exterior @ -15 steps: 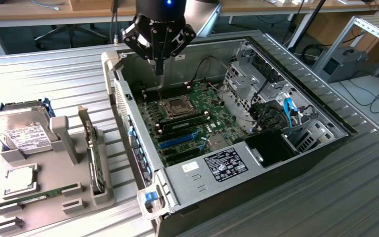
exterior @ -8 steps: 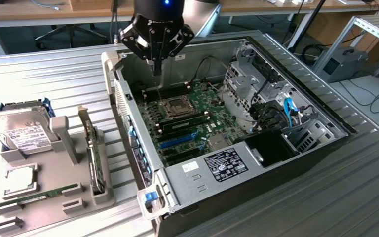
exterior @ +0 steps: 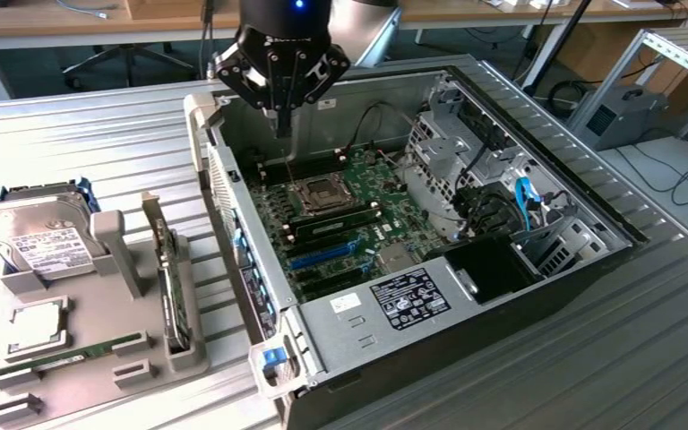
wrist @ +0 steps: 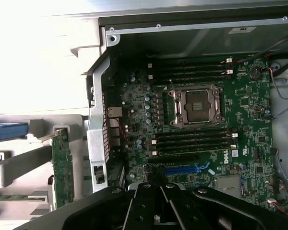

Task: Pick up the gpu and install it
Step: 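Reach for the gpu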

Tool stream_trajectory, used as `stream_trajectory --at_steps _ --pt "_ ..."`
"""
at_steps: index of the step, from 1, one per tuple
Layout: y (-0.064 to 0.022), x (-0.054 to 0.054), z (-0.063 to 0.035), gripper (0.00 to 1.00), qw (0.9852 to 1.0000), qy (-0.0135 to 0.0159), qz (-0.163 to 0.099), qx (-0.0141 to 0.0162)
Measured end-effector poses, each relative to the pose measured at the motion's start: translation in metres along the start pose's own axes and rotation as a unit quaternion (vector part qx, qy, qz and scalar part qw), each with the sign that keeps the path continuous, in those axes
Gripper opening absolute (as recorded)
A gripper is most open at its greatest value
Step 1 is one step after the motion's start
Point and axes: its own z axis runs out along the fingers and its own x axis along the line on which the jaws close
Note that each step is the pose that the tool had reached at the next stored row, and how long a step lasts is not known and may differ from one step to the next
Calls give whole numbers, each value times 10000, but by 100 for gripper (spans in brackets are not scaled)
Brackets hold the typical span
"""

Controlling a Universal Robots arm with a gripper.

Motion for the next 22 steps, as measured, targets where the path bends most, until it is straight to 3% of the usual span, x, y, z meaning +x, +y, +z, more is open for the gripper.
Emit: stream_trajectory --at_steps 22 --pt "-6 85 -2 11 10000 0 0 0"
